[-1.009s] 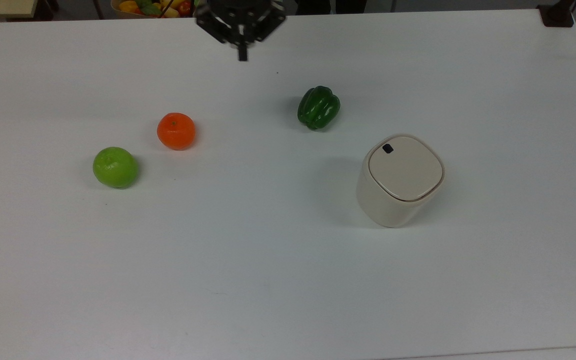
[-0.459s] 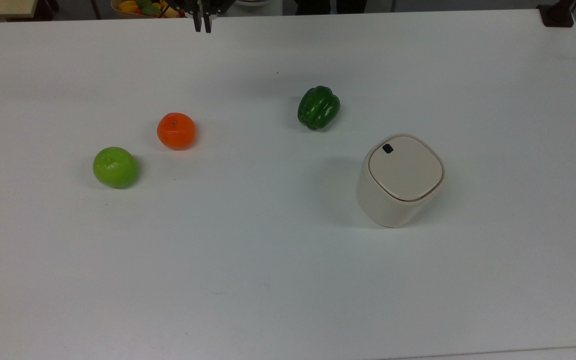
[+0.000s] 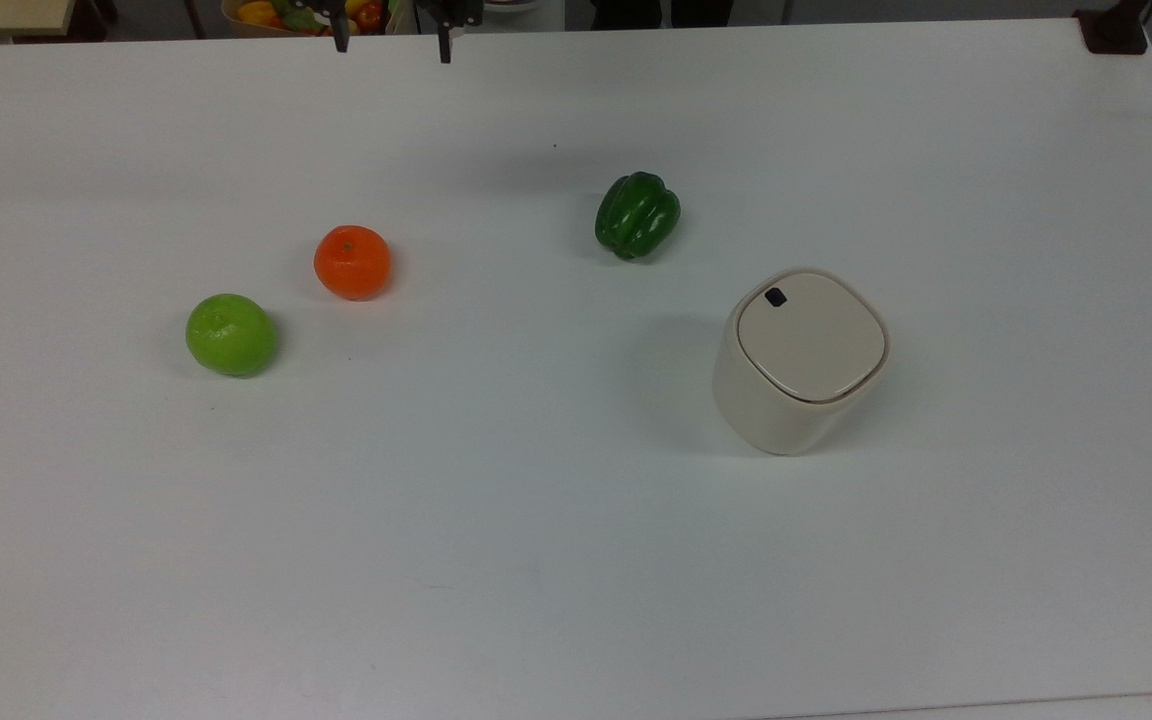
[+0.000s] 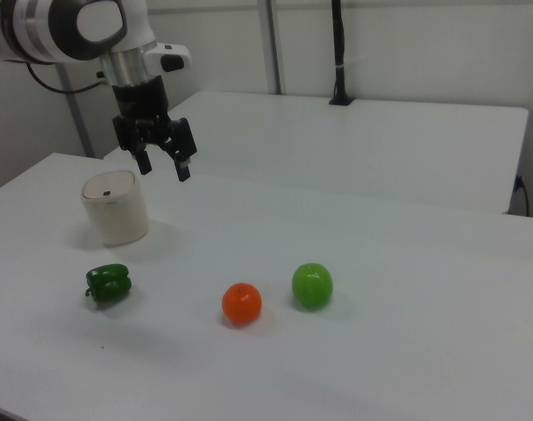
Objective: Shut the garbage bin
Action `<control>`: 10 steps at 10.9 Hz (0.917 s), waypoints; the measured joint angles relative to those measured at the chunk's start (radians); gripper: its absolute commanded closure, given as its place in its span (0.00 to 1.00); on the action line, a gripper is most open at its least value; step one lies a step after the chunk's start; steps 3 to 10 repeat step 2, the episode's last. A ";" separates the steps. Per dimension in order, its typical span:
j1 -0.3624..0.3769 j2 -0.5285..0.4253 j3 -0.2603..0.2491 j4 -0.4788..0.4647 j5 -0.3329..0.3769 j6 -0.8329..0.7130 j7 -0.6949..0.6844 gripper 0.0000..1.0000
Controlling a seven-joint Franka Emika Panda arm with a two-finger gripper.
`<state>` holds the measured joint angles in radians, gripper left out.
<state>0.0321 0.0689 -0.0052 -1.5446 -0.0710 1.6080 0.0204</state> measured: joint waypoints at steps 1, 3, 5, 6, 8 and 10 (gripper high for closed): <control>0.000 0.000 0.000 0.000 0.000 0.000 0.000 0.00; 0.000 0.000 0.000 0.000 0.000 0.000 0.000 0.00; 0.000 0.000 0.000 0.000 0.000 0.000 0.000 0.00; 0.000 0.000 0.000 0.000 0.000 0.000 0.000 0.00; 0.000 0.000 0.000 0.000 0.000 0.000 0.000 0.00; 0.000 0.000 0.000 0.000 0.000 0.000 0.000 0.00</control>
